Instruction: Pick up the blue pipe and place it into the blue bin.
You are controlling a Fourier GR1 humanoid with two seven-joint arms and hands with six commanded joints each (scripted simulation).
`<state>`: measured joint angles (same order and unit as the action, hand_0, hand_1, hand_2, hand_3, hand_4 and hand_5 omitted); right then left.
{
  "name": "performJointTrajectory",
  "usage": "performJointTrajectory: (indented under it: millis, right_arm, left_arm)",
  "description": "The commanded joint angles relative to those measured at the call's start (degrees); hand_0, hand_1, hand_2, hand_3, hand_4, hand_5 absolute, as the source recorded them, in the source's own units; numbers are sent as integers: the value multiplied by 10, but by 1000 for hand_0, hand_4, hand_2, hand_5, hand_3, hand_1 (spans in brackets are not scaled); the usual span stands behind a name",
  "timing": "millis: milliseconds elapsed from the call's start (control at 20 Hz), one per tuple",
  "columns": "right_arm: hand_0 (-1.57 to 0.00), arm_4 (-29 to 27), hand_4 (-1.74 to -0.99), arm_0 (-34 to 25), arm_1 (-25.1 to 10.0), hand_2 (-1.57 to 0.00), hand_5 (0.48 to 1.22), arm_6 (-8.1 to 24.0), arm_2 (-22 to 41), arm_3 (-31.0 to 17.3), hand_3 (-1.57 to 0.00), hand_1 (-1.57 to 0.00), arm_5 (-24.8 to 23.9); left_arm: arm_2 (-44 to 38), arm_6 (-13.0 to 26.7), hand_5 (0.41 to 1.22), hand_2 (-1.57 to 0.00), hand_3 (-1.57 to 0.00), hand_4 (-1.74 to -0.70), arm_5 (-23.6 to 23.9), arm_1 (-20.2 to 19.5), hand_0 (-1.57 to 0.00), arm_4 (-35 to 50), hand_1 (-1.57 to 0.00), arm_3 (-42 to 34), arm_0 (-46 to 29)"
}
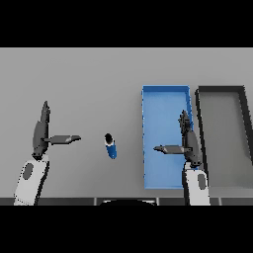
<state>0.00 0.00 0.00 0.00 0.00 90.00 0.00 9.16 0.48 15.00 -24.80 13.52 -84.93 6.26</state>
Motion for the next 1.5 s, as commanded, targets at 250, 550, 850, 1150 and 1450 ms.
performJointTrajectory:
  millis: [250,550,850,1150,1450]
  right_arm:
    - [1,-3,-1205,-2,-3,1,629,0,-2,3,1,1,2]
    - [1,99,-1196,61,-84,1,623,-59,45,76,1,1,18]
    - [1,106,-1180,59,-86,1,617,-61,47,66,1,1,17]
    - [1,106,-1174,55,-84,1,618,-57,52,72,1,1,20]
    - [1,109,-1213,65,-77,1,625,-51,56,81,1,1,17]
  left_arm:
    - [4,-2,593,1,1,-966,2,4,1,-3,1,1,6]
    - [29,-101,595,1,1,-961,-156,-94,1,-9,1,21,-32]
    - [58,-110,561,1,1,-1007,-224,-127,1,3,1,-31,-60]
    - [134,-64,485,1,1,-1126,-263,-114,1,-26,1,-89,-76]
    - [189,-30,451,1,1,-1146,-262,-50,1,-67,1,-69,-41]
